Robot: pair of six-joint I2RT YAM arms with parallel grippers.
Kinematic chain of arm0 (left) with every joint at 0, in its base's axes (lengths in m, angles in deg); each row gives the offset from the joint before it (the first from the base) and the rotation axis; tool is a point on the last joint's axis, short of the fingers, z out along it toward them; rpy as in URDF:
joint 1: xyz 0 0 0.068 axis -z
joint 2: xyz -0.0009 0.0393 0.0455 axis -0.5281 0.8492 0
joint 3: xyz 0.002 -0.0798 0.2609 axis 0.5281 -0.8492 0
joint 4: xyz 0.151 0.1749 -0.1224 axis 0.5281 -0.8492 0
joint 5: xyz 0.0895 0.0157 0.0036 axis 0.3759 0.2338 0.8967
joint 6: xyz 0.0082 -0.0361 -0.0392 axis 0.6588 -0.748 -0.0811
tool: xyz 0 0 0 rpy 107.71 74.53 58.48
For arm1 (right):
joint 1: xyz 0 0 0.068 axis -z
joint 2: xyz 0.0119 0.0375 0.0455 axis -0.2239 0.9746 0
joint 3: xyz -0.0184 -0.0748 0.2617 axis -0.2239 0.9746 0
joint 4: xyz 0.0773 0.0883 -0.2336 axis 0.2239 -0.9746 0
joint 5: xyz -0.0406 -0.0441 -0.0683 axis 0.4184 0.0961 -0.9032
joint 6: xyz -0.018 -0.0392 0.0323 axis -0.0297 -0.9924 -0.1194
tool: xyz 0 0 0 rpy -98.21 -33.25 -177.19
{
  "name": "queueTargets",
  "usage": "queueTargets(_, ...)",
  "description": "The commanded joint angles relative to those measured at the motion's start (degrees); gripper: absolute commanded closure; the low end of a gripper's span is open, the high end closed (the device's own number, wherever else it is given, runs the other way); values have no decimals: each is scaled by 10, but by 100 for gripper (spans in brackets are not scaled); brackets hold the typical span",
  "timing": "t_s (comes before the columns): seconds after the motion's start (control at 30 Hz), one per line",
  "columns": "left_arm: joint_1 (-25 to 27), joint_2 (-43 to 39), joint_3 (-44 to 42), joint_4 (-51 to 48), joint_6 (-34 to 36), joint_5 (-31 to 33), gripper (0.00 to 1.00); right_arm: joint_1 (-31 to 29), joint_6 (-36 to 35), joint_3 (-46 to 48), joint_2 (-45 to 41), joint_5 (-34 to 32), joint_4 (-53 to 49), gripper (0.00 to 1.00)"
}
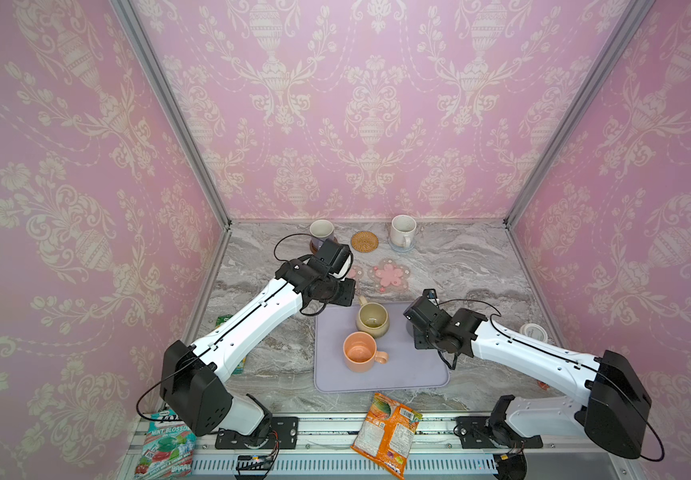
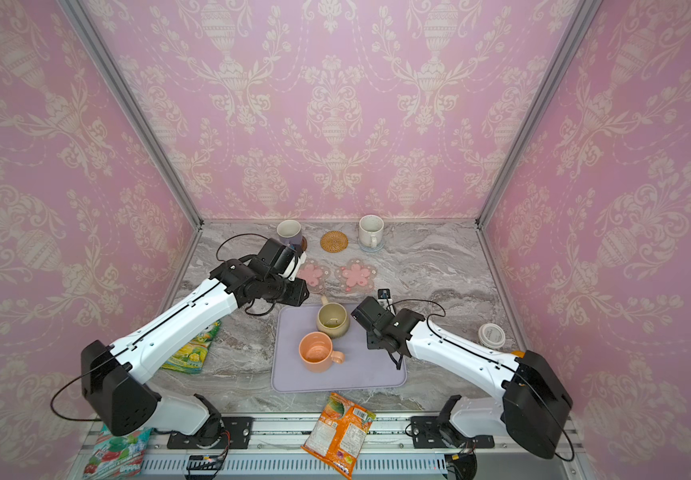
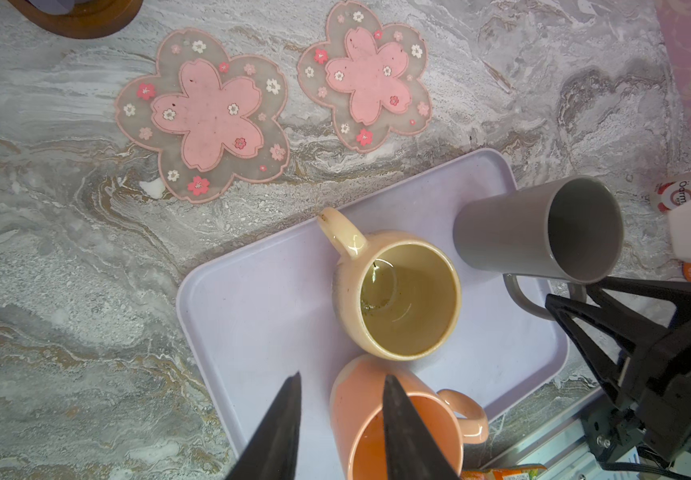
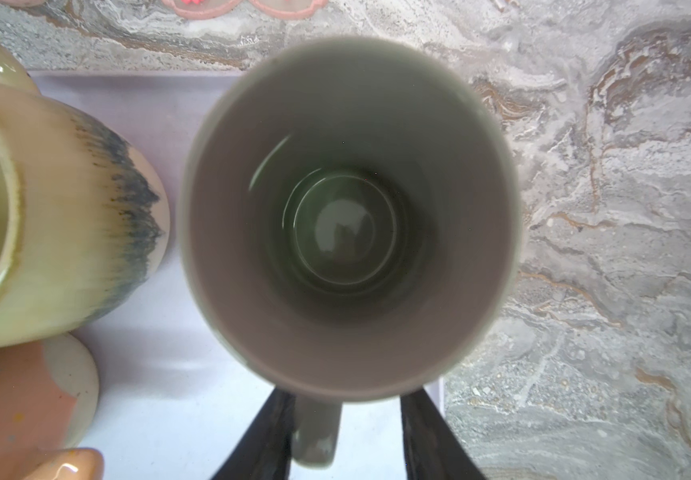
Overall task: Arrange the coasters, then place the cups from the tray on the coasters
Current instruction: 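Lower the open right gripper around the gray mug's handle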
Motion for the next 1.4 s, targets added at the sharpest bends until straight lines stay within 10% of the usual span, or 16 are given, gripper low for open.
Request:
queueTargets(0.0,-5,8,18,-8,11,-9,64,4,4,19,-27,2,-19,58)
queueTargets(1.37,-25,29,28,-16,24,6,64,24,-87,-53,15,21,21,100)
